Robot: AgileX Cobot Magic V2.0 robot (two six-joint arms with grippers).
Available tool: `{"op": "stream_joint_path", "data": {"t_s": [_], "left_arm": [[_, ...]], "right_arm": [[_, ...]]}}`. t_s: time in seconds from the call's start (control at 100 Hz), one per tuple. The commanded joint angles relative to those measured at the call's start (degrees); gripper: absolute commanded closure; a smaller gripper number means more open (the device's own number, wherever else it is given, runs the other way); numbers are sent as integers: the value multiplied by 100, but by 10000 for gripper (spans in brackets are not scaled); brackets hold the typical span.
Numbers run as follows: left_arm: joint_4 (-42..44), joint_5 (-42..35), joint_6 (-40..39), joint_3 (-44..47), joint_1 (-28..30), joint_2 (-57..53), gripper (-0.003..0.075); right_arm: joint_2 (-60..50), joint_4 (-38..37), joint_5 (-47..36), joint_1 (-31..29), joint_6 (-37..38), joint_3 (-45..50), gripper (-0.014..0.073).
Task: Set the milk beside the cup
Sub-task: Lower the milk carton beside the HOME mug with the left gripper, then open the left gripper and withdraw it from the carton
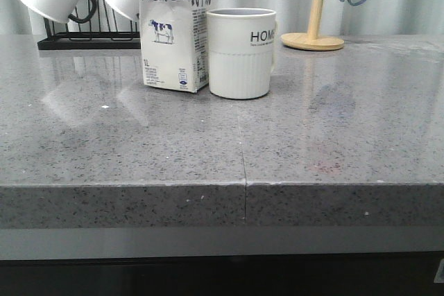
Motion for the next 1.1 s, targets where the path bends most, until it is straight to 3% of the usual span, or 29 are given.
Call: {"op": "stream_joint_path", "data": {"t_s": [0.0,0.12,0.22,0.41,0.6,0.7,0.77,1.09], "left_arm": [[-39,-364,-4,-180,-60,-220,440],[-39,-364,-4,-180,-60,-220,229],[-29,-353,-4,-180,-60,-220,120],[-15,332,-4,-157,-60,-478,114],[0,374,-4,285,-60,-1060,118],[0,338,-4,617,-60,-1439,169],[0,324,8,856,-37,-1735,249],[12,539,8,1928,633,-3319,715]], "right_arm": [[72,5,-442,-9,15,-130,643],[72,5,-442,-9,15,-130,643],[72,5,-442,-9,15,-130,643],[72,5,-442,-9,15,-130,643],[72,5,-442,-9,15,-130,643],[72,5,-442,-9,15,-130,643],[72,5,-442,-9,15,-130,643],[72,5,-442,-9,15,-130,643]]}}
